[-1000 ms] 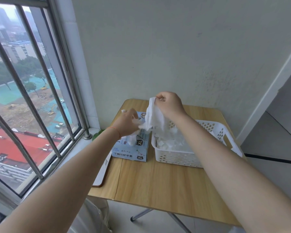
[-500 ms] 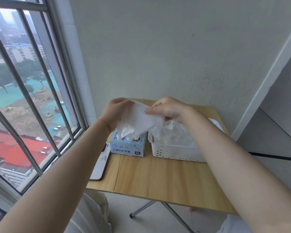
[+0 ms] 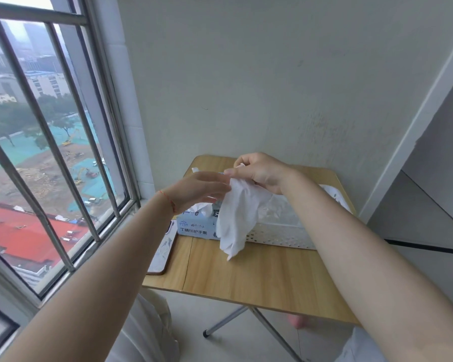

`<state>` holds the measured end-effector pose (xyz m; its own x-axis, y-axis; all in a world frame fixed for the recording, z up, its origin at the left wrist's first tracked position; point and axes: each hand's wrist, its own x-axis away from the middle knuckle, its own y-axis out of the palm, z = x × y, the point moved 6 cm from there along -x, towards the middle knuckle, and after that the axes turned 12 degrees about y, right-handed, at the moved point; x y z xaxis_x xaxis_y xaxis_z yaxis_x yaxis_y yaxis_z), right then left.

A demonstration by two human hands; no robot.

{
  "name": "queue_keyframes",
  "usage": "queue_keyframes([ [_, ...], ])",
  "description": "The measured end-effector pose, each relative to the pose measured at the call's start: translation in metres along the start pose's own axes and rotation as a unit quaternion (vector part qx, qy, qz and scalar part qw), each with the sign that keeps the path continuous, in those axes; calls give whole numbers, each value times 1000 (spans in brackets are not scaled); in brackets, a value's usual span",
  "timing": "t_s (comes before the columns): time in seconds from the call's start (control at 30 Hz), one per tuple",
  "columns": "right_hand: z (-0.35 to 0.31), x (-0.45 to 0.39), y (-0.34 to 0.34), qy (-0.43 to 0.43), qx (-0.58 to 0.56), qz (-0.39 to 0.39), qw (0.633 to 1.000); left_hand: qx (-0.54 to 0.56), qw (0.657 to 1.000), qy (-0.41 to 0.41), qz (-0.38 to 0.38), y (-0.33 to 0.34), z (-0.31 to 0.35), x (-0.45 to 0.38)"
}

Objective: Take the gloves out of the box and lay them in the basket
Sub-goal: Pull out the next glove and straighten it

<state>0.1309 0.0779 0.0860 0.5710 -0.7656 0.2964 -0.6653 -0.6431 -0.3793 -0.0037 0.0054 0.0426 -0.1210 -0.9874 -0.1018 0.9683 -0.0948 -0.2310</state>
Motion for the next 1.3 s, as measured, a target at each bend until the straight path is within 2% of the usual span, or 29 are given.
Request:
queue_keyframes([
  [0.13, 0, 2, -1, 13, -14, -12, 1000, 37, 993, 26, 106, -9, -1, -5],
  [0.23, 4, 0, -13, 26, 4, 27, 999, 66, 983, 1, 173, -27, -14, 0],
  [0.33, 1, -2, -17, 15, 15, 85, 996, 73, 987, -26, 140, -25, -23, 3],
  [0.47, -1, -6, -8, 25, 77, 120, 989, 59, 994, -36, 83, -14, -27, 3],
  [0.63, 1, -9, 10, 35, 69, 54, 996, 64, 993, -6, 100, -12, -27, 0],
  [0.73, -1, -5, 11, 4, 113, 64, 992, 84, 993, 0, 80, -10, -28, 0],
  [0.93, -17, -6, -6, -52, 98, 188, 976, 77, 996, -50, 17, -5, -36, 9],
  [1.03, -23, -5, -11, -62, 82, 214, 971, 61, 994, -86, -15, -5, -44, 18],
  [1.13, -25, -6, -13, -60, 64, 234, 968, 80, 994, -73, 21, -15, -45, 24],
  [1.3, -24, -9, -17, -28, 34, 279, 959, 174, 980, 0, 100, -40, -40, 23],
])
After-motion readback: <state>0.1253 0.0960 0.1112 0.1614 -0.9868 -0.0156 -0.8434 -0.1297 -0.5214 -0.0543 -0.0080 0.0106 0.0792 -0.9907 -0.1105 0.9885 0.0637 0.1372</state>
